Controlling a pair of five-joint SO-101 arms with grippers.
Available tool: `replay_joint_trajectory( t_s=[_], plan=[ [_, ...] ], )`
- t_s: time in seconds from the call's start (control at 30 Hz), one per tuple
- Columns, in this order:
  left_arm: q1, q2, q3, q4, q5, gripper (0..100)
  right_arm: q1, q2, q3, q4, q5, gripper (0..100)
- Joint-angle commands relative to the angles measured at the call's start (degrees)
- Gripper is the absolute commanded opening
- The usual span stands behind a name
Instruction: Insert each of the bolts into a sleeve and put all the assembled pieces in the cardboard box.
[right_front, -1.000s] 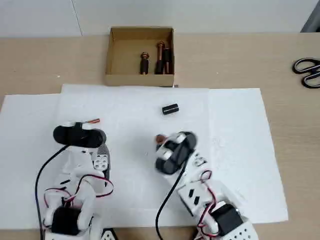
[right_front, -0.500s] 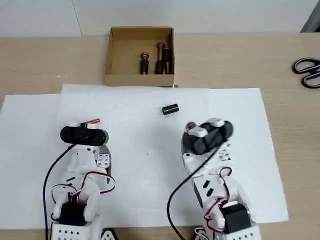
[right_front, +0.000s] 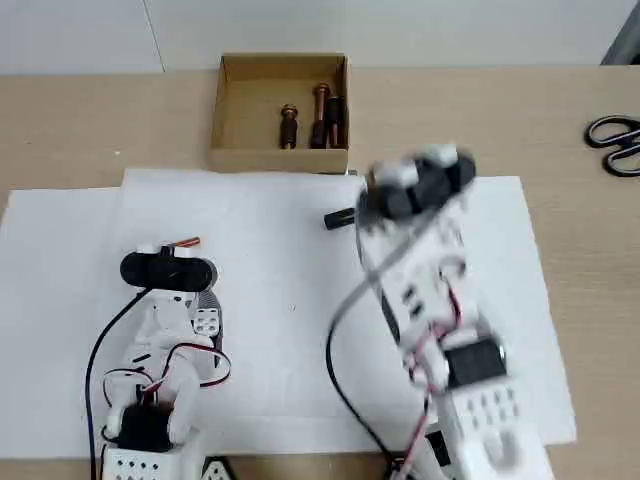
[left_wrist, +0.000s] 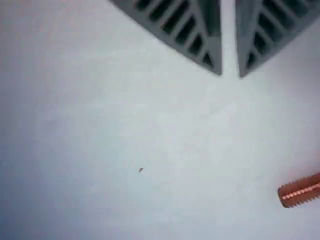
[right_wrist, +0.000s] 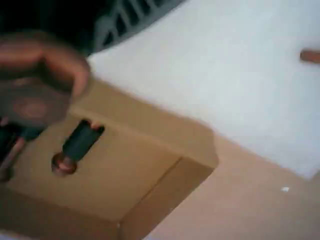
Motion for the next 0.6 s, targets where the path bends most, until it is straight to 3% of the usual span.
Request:
replay_joint_trajectory(
  t_s=[0.0,0.33,0.57],
  plan=[
    [-0.4,-0.6,-0.3,-1.4,-0.1,1,0.6,19.1,-19.0,-3.7,-0.7,0.2],
    [-0.4,-0.6,-0.3,-1.4,-0.1,1,0.6,59.7,-54.7,-13.7,-0.6,0.2],
    [-0.4,-0.5,-0.3,-1.3,1.3,1,0.6,84.4,-77.7,-14.9,-0.8,0.3]
  ],
)
